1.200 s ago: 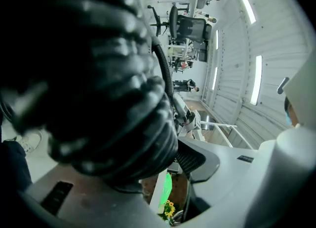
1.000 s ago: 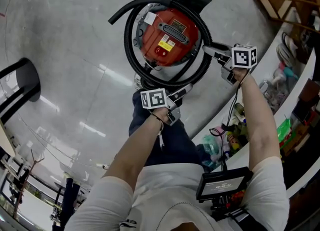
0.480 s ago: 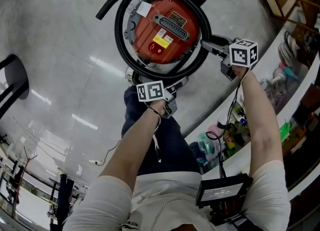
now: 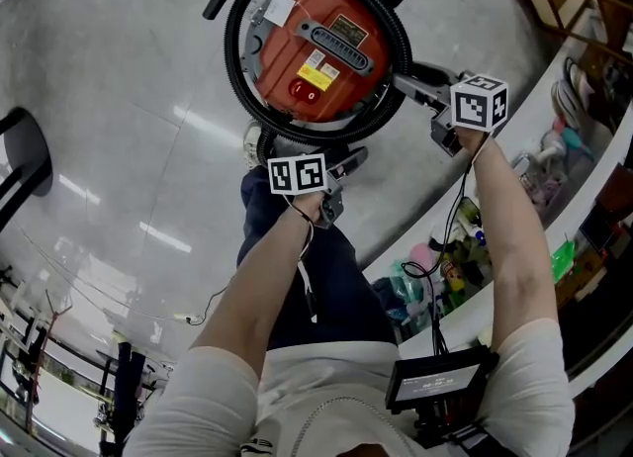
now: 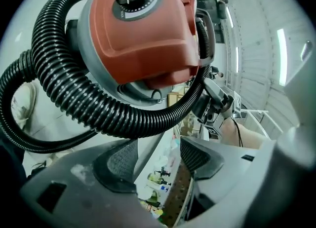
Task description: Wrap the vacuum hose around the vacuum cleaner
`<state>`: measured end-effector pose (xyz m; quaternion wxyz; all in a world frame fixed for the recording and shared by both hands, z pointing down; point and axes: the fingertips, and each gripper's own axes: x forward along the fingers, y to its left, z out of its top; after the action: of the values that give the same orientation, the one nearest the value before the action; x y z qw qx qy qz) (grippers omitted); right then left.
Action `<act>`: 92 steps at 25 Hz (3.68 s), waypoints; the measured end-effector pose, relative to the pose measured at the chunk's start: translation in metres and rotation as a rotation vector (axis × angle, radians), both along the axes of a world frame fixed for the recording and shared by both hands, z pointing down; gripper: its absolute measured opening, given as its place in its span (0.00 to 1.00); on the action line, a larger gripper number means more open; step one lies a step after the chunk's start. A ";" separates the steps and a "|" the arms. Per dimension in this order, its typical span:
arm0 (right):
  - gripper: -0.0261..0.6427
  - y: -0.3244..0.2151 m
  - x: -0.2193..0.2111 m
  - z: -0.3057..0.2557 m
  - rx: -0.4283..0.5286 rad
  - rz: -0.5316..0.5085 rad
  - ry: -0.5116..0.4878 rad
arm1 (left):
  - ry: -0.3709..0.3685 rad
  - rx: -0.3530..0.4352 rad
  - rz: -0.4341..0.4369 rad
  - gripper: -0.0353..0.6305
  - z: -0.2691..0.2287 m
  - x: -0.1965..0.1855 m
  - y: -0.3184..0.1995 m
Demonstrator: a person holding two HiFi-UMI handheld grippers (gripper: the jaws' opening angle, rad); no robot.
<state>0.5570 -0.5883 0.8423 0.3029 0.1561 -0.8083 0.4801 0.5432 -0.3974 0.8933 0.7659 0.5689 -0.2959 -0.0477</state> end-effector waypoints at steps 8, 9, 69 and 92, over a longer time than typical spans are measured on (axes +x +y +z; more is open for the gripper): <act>0.36 0.008 -0.003 -0.009 0.031 0.011 -0.031 | -0.018 0.027 0.043 0.42 -0.005 -0.005 0.008; 0.37 0.010 -0.004 -0.009 0.032 0.010 -0.031 | -0.022 0.030 0.053 0.42 -0.006 -0.006 0.009; 0.39 0.304 -0.051 -0.370 0.425 0.386 0.224 | -0.723 0.800 0.276 0.07 -0.427 -0.173 0.091; 0.07 0.474 -0.155 -0.470 0.660 0.509 0.199 | -0.737 1.091 0.317 0.06 -0.517 -0.222 0.248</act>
<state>0.4016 -0.1145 0.3727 0.1850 0.4846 -0.8212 0.2378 0.3209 -0.1490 0.3763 0.2158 0.8896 -0.3842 0.1200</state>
